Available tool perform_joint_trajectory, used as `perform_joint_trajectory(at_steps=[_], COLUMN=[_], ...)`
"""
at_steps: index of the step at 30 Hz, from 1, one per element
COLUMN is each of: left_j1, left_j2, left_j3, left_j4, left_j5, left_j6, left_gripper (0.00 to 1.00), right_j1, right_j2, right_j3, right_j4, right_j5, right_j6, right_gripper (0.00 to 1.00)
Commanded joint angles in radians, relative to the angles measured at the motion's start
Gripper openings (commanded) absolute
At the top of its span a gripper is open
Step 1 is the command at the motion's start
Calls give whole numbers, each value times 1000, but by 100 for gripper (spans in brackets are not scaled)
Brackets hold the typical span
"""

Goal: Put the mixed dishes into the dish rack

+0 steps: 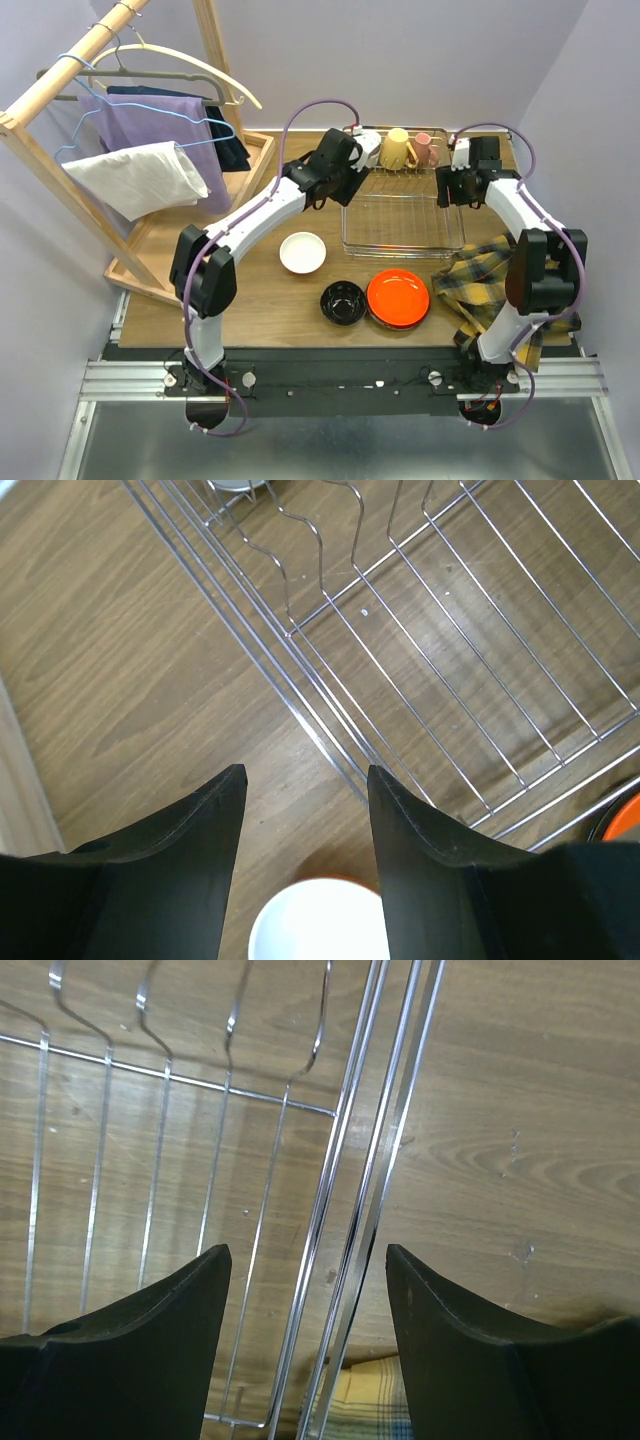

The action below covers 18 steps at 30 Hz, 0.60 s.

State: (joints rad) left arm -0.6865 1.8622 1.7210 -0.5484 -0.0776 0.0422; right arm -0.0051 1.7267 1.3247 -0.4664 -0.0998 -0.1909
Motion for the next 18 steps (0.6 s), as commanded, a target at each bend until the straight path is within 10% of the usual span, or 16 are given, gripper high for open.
perform_joint_trajectory(at_steps=[1, 18], left_j1=[16, 25], left_j2=[75, 140], left_j3=[77, 75], left_j4=[8, 2], left_j5=[68, 29], left_j6=[-39, -91], left_gripper=[60, 40], right_j1=[4, 2], right_j2=[71, 102], right_j3=[24, 70], right_j4=[-26, -78], right_j5=[18, -67], right_j6=[4, -50], right_gripper=[70, 27])
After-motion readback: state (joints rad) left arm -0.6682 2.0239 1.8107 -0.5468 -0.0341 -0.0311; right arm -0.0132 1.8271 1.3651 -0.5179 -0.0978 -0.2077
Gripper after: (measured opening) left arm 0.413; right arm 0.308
